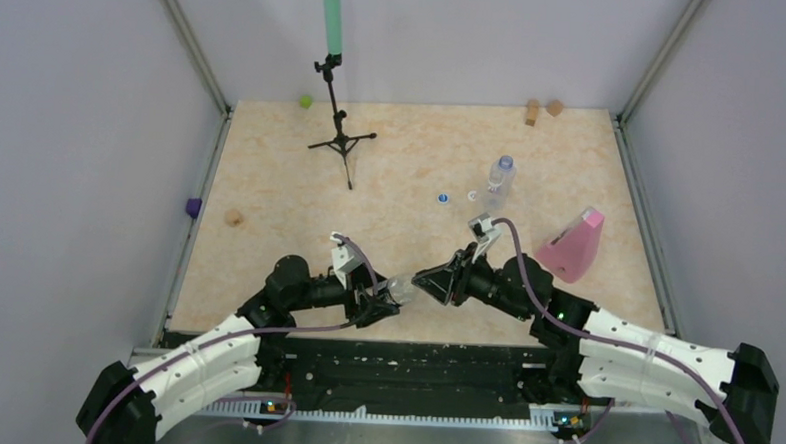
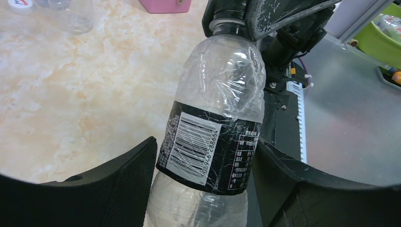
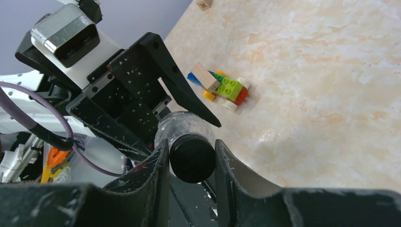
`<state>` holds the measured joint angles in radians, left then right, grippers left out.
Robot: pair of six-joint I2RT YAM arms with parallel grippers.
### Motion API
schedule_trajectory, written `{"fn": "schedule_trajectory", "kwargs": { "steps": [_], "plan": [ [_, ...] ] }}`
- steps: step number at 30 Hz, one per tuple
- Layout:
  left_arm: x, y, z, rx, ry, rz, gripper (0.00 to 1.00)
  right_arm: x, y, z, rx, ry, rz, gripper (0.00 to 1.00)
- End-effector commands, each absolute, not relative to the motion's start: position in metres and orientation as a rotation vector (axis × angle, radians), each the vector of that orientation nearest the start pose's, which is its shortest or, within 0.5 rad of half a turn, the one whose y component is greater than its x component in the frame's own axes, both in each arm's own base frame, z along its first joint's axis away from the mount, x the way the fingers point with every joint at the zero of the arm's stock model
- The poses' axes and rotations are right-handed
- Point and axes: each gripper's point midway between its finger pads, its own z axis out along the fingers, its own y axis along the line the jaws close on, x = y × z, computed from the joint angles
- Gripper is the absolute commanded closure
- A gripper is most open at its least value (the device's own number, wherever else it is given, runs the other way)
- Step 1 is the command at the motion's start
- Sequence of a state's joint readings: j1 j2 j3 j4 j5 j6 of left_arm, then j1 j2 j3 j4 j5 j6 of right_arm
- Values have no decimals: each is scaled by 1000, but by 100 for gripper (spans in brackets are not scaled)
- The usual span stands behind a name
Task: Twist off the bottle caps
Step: Pick up the plastic bottle at the center of the board.
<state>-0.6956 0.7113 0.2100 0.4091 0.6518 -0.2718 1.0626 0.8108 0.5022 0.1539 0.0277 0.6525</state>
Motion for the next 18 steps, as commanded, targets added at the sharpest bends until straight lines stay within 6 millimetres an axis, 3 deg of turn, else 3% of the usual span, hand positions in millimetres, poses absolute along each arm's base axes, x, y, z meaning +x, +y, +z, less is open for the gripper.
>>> {"fn": "schedule_trajectory", "kwargs": {
  "steps": [1,18],
  "plan": [
    [150,-257,182,825,1529,-1154,28,142,304,229,-407,1831,1210,100],
    [138,-266,181,885,1486,-1254,27,129,331,225,-403,1791,1427,100]
  ]
}}
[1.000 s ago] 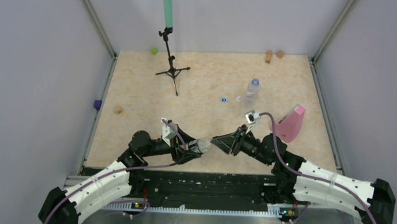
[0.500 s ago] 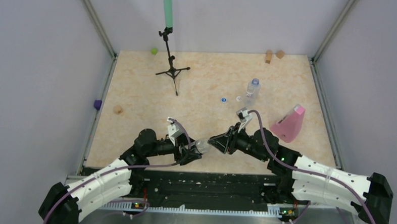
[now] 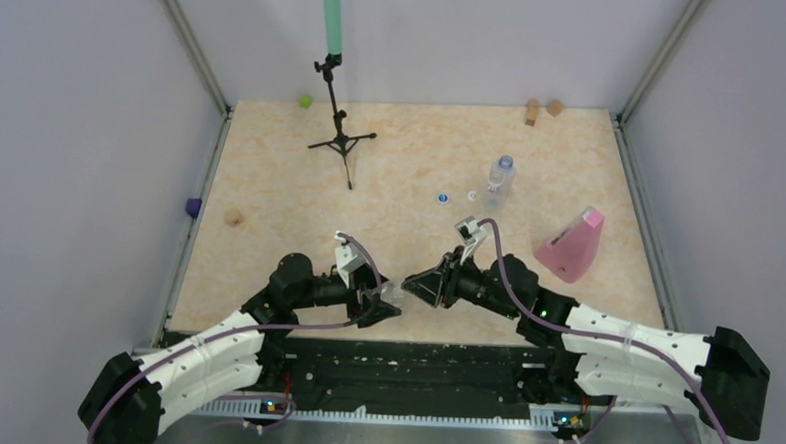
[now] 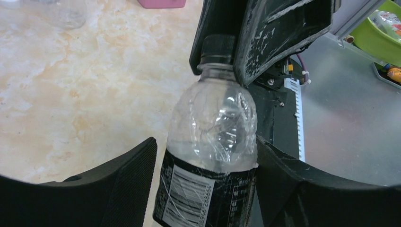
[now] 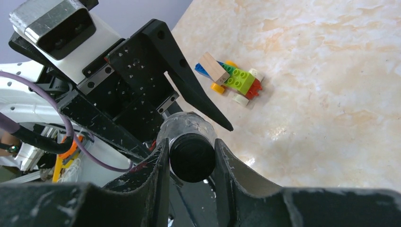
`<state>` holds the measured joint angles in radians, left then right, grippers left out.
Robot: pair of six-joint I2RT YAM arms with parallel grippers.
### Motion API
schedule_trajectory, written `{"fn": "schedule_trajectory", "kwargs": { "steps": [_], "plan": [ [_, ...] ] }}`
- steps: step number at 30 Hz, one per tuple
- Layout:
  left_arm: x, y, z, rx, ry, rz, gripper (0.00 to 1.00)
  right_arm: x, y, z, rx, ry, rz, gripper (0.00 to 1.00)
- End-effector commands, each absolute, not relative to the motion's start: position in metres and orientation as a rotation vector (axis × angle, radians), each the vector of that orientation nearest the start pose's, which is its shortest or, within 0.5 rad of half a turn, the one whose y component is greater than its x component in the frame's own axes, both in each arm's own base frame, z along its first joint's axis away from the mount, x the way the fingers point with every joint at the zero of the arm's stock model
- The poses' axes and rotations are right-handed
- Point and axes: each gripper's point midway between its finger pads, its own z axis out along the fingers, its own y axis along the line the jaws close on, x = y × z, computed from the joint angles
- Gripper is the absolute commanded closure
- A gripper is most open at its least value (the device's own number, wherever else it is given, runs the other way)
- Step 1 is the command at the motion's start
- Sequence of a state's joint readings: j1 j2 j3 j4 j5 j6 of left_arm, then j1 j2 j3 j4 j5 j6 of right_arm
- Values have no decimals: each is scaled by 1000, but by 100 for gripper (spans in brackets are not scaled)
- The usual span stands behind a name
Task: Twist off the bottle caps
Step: Pick up the plastic bottle at the center of the board.
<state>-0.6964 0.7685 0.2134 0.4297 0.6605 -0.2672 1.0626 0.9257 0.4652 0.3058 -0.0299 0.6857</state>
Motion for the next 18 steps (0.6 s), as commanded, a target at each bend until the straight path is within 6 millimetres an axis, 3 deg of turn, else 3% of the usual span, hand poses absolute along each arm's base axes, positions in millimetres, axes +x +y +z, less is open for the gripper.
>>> {"fn": "schedule_trajectory", "kwargs": {
  "steps": [1,8,12,15,18],
  "plan": [
    [138,-266,181,886,1488,-1255,30,128,331,225,-404,1788,1432,100],
    [138,-267,168,905,1547,-1244,57,123,334,231,-430,1757,1479,100],
    [140,-266,167,899,1553,-1239,65,125,334,226,-416,1771,1462,100],
    [140,-265,168,890,1548,-1230,35,128,332,223,-392,1774,1458,100],
    [140,-263,167,888,1535,-1220,24,128,332,222,-379,1766,1470,100]
  ]
}}
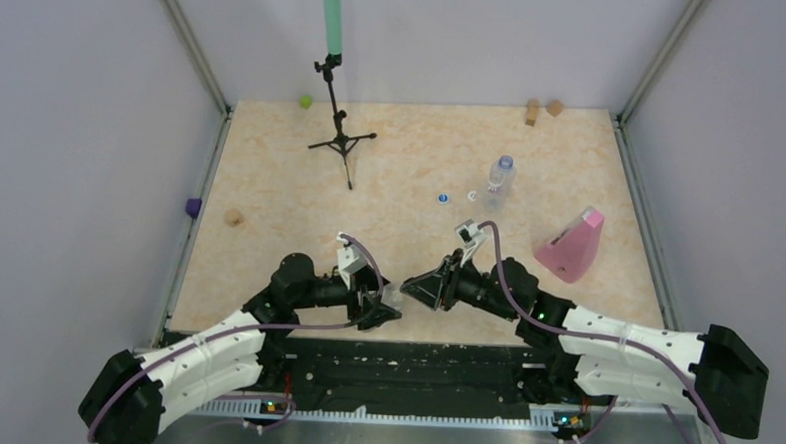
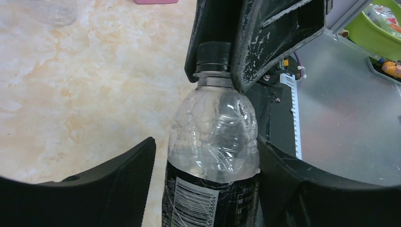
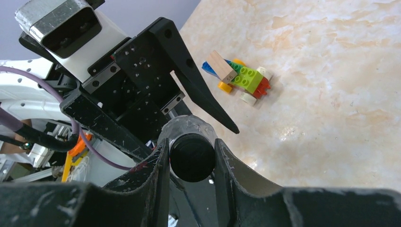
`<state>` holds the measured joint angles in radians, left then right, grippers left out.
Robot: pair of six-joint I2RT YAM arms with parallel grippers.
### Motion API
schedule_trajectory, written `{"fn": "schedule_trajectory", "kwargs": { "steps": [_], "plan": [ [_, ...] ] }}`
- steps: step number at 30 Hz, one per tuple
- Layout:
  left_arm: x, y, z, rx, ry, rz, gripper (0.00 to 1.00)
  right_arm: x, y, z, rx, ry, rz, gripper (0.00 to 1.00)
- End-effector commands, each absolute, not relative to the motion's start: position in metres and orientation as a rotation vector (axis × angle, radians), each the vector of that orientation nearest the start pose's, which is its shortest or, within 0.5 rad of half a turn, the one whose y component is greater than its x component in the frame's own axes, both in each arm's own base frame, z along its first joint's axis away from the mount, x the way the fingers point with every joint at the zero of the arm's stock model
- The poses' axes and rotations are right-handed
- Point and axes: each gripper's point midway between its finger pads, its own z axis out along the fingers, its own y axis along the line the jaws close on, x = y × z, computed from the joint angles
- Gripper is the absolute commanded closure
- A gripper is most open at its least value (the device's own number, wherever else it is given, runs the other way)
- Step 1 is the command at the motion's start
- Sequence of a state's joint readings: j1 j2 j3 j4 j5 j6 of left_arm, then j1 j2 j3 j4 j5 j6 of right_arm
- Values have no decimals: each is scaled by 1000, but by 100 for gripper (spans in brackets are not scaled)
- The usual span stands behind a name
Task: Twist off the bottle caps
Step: Pick up the plastic bottle at the center of the board.
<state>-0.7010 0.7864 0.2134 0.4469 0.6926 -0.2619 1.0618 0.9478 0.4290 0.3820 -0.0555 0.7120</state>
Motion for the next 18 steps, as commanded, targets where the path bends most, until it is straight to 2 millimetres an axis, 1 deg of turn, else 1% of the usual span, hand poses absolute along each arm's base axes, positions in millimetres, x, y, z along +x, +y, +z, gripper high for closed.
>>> {"fn": "schedule_trajectory", "kwargs": {
  "steps": [1,3,7,11,13,16,18],
  "plan": [
    [139,-263,167,892,1529,-1219,24,127,332,223,-380,1762,1479,100],
    [138,-262,167,893,1524,-1214,22,125,332,225,-382,1751,1497,100],
    [139,-261,163,895,1533,-1210,30,122,332,230,-394,1727,1527,100],
    [140,-263,160,901,1554,-1213,44,121,332,234,-399,1715,1538,100],
    [140,-264,157,902,1565,-1216,54,123,332,234,-395,1715,1532,100],
    [141,-265,158,899,1570,-1219,60,123,331,235,-390,1711,1530,100],
    [142,-265,158,896,1572,-1217,72,125,330,234,-385,1717,1522,100]
  ]
}}
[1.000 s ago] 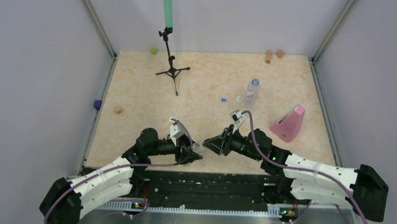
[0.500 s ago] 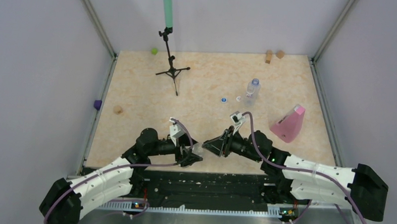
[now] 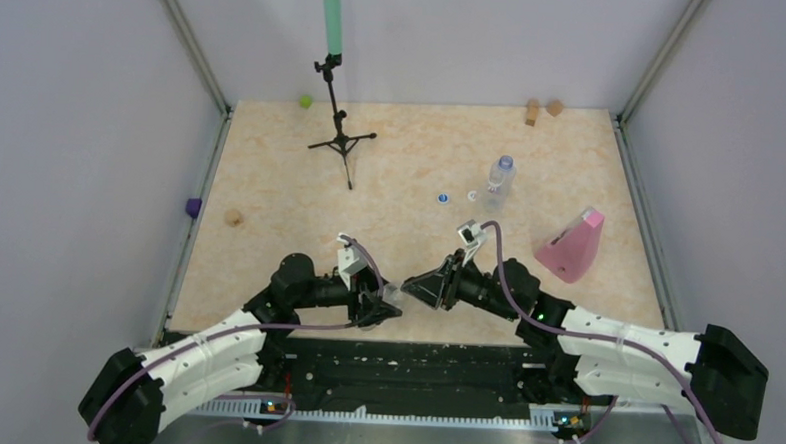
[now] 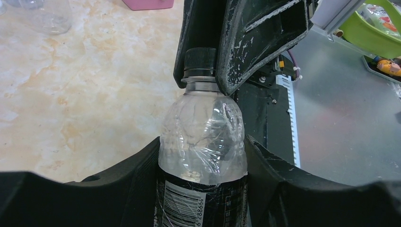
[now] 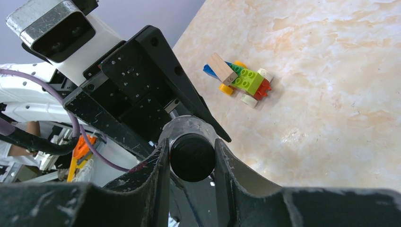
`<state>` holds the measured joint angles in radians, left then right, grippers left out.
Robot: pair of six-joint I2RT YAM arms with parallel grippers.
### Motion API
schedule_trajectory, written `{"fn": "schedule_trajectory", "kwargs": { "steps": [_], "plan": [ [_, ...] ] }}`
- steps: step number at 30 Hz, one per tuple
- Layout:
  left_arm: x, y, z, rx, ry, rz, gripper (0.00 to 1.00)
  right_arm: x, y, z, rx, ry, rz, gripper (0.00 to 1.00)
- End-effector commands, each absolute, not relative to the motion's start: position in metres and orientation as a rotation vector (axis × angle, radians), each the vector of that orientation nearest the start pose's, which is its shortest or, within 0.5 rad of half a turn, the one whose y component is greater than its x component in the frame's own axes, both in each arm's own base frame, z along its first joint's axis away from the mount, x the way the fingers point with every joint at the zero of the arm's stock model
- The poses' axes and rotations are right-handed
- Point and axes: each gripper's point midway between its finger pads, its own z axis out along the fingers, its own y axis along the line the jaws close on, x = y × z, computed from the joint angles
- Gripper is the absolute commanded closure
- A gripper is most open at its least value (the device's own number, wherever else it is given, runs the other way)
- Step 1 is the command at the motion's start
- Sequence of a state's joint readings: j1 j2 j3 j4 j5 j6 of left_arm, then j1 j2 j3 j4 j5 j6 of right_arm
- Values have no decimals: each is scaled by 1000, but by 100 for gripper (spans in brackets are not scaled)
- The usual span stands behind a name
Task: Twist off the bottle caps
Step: Pick up the plastic bottle at the center of the board.
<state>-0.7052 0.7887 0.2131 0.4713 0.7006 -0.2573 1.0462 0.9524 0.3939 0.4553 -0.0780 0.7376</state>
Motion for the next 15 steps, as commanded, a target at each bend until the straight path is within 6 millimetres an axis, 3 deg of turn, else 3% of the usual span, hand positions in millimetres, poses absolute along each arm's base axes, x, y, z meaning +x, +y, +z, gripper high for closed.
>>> {"fn": "schedule_trajectory", "kwargs": {
  "steps": [1,2,6,7,8,9,13,15],
  "plan": [
    [143,-265,158,892,1575,-1213,80,125,330,232,-382,1724,1517,100],
    [143,-265,158,890,1575,-1211,91,126,330,231,-379,1729,1513,100],
    [145,-265,156,889,1582,-1206,100,128,330,226,-370,1747,1497,100],
    [145,-266,156,892,1584,-1207,86,129,330,226,-368,1748,1495,100],
    [145,-266,156,895,1586,-1208,60,128,330,226,-368,1748,1494,100],
    [146,-266,156,894,1589,-1206,44,129,329,227,-366,1745,1492,100],
    [145,-266,154,896,1589,-1204,10,131,326,233,-353,1729,1479,100],
    [144,-266,153,904,1588,-1206,8,129,326,235,-369,1722,1480,100]
  ]
}}
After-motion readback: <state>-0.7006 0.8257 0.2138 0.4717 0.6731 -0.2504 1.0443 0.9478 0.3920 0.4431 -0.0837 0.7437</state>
